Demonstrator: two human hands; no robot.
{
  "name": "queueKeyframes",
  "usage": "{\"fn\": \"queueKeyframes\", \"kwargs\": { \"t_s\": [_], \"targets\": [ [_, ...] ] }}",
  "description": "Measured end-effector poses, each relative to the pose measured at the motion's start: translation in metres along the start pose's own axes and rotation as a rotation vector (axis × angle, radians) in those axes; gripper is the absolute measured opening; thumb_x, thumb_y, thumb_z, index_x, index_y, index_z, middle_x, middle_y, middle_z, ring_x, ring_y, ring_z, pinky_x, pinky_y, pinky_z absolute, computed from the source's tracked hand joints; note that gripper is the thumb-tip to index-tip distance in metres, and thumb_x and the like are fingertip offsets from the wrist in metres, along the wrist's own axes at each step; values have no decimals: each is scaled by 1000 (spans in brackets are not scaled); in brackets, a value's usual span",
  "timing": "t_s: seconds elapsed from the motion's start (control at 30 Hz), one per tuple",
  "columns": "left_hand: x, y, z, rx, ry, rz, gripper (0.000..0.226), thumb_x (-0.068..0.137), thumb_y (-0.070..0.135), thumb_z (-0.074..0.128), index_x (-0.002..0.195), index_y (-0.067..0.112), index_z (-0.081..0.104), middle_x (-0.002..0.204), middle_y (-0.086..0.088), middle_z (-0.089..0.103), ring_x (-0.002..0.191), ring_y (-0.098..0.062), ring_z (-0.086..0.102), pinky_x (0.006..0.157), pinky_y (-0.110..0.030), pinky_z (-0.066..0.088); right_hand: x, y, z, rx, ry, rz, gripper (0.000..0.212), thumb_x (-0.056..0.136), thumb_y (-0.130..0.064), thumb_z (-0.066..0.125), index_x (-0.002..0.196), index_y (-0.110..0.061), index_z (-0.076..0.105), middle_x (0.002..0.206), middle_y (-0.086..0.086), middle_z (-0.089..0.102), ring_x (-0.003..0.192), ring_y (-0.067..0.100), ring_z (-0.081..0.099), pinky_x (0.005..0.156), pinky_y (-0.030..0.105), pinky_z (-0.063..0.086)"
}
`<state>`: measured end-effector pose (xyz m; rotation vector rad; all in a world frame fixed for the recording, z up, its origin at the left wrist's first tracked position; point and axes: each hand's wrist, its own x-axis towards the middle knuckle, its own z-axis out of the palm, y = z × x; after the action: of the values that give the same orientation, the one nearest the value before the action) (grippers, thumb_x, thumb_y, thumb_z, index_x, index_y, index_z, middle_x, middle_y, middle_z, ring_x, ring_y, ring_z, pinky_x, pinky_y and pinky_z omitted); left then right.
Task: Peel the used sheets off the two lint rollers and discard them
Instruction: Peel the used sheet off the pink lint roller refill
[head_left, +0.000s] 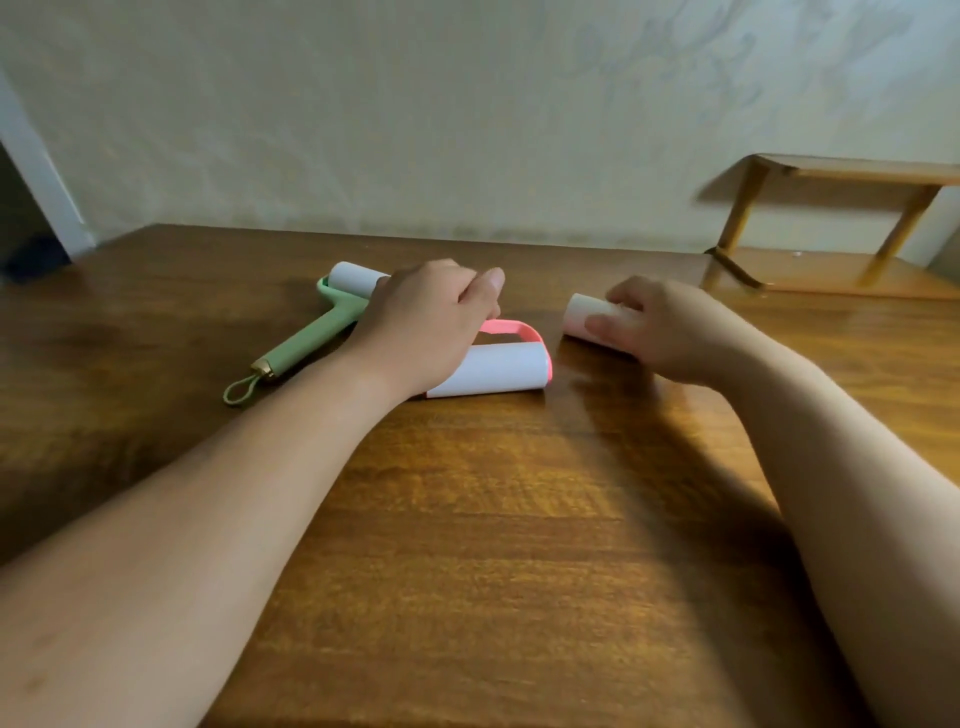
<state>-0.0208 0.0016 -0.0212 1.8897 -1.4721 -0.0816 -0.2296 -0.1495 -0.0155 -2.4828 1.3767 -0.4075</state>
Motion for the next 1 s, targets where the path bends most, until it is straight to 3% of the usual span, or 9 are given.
{"fn": "queueKeyframes", "kwargs": {
  "t_s": [0.07, 0.2, 0.33, 0.5, 0.57, 0.67, 0.73, 0.87, 1.0],
  "targets": [
    [0, -1, 0, 4, 2, 5, 49, 115, 43, 39, 97, 22, 80, 105, 5, 70, 104, -21, 65, 100, -52, 52, 0, 1, 4, -24, -24, -2, 57, 97, -59, 71, 144, -28, 61, 120, 2, 68, 101, 23, 63, 81, 38, 47],
    [0, -7, 5, 28, -30, 72, 29, 112, 31, 49, 106, 26, 77, 112, 7, 68, 111, -18, 60, 100, -50, 52, 4, 2, 11, -74, 25, -4, 59, 94, -44, 81, 146, -26, 58, 132, 7, 71, 101, 24, 59, 84, 39, 48],
    [0, -9, 10, 82, -84, 106, 27, 111, 35, 52, 115, 32, 78, 124, 12, 67, 125, -15, 50, 106, -44, 48, 6, 2, 12, -42, 36, 8, 62, 93, -43, 84, 147, -28, 57, 134, 6, 70, 102, 23, 59, 85, 40, 49],
    [0, -9, 9, 42, -49, 94, 24, 111, 35, 52, 110, 33, 76, 113, 15, 67, 116, -11, 53, 103, -45, 49, 4, 7, 14, 12, 46, -9, 53, 95, -42, 82, 141, -28, 62, 125, 2, 70, 103, 24, 62, 84, 40, 49],
    [-1, -7, 7, 7, -16, 91, 23, 111, 34, 52, 105, 33, 75, 109, 16, 66, 112, -11, 53, 104, -48, 47, 4, 7, 10, 287, 84, -48, 38, 99, -49, 75, 127, -25, 68, 114, 2, 74, 99, 31, 68, 79, 40, 51],
    [-2, -3, 2, -38, 45, 93, 22, 111, 37, 52, 109, 31, 74, 109, 13, 68, 112, -13, 57, 104, -49, 48, -1, -5, -5, 947, 69, -120, 48, 95, -62, 68, 122, -22, 72, 115, 13, 77, 96, 29, 73, 81, 39, 54],
    [-3, -1, 1, -84, 94, 87, 29, 111, 44, 52, 128, 29, 71, 120, 12, 69, 113, -9, 62, 103, -44, 53, -6, -13, -7, 1137, -34, -151, 52, 96, -62, 67, 125, -20, 73, 110, 9, 81, 87, 19, 75, 76, 35, 55],
    [-6, 4, -2, -230, 94, 85, 58, 107, 64, 51, 157, 36, 49, 134, 12, 63, 112, 2, 63, 88, -21, 50, -20, -29, 5, 1082, -155, -228, 48, 106, -58, 58, 122, -15, 75, 95, 9, 80, 73, 20, 69, 58, 31, 51],
    [-11, 9, -6, -298, -28, 175, 80, 93, 77, 61, 162, 43, 38, 143, 11, 65, 130, -7, 63, 106, -33, 53, -29, -36, 0, 938, -127, -297, 63, 114, -59, 42, 105, -8, 78, 78, 12, 78, 58, 22, 65, 47, 29, 44]
  ]
}}
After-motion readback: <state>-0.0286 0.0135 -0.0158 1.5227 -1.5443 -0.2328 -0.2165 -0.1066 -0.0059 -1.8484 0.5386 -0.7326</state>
